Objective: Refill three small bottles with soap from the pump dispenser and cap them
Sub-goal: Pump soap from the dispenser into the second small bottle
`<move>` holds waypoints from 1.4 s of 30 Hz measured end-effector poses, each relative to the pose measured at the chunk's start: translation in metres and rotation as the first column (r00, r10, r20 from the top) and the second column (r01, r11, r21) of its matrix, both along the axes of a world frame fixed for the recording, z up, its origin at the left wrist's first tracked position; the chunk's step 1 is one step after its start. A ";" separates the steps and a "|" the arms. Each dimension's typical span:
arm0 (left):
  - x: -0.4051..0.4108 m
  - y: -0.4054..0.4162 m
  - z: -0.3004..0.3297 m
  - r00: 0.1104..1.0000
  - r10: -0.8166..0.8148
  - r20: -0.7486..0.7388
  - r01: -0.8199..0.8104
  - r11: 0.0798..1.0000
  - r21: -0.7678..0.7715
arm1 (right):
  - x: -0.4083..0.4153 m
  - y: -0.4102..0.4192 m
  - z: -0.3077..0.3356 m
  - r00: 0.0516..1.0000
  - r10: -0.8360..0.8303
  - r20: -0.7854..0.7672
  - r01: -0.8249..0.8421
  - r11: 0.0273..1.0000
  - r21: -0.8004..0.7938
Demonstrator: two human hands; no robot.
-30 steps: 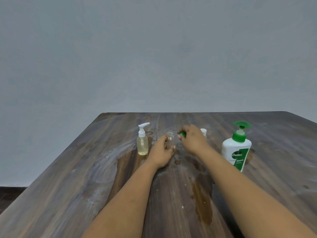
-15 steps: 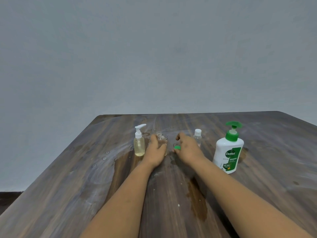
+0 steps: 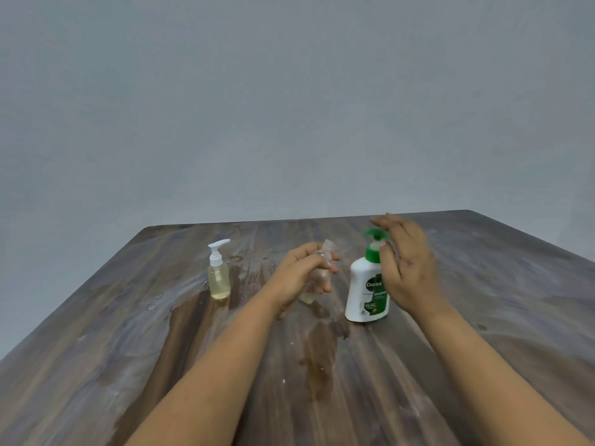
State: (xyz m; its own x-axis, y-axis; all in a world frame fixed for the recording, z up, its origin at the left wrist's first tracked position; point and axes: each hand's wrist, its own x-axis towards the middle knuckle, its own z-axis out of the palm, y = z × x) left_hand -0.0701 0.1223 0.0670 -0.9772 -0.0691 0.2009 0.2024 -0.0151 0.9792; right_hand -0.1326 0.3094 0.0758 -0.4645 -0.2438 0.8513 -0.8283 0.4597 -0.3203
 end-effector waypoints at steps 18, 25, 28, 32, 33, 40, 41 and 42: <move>-0.035 0.044 -0.005 0.950 0.262 -0.171 -0.282 0.954 -0.104 | -0.027 -0.013 -0.028 0.988 0.144 -0.051 -0.151 0.965 -0.215; -0.040 0.046 -0.010 0.922 0.310 -0.231 -0.343 0.931 -0.120 | -0.028 -0.018 -0.027 0.987 0.135 -0.090 -0.153 0.958 -0.241; -0.040 0.046 -0.011 0.916 0.304 -0.260 -0.340 0.934 -0.106 | -0.030 -0.019 -0.027 0.988 0.139 -0.070 -0.153 0.947 -0.283; -0.039 0.045 -0.012 0.916 0.303 -0.262 -0.339 0.935 -0.102 | -0.030 -0.019 -0.028 0.988 0.146 -0.046 -0.153 0.942 -0.298; -0.039 0.045 -0.013 0.917 0.303 -0.260 -0.338 0.936 -0.101 | -0.029 -0.019 -0.028 0.988 0.145 -0.046 -0.152 0.943 -0.297; -0.040 0.046 -0.015 0.910 0.324 -0.259 -0.363 0.924 -0.118 | -0.027 -0.022 -0.027 0.990 0.120 -0.080 -0.139 0.942 -0.306; -0.039 0.046 -0.014 0.910 0.325 -0.258 -0.362 0.926 -0.110 | -0.026 -0.022 -0.027 0.989 0.117 -0.092 -0.140 0.942 -0.305; -0.039 0.046 -0.014 0.910 0.326 -0.258 -0.361 0.927 -0.103 | -0.026 -0.023 -0.027 0.988 0.115 -0.101 -0.141 0.942 -0.304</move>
State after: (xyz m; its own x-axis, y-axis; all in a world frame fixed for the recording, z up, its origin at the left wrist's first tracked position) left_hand -0.1087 0.1687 0.0532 -0.8225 -0.3446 0.4525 0.3910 0.2351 0.8898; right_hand -0.1588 0.2864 0.0484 -0.3737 -0.0153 0.9274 -0.9024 0.2370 -0.3598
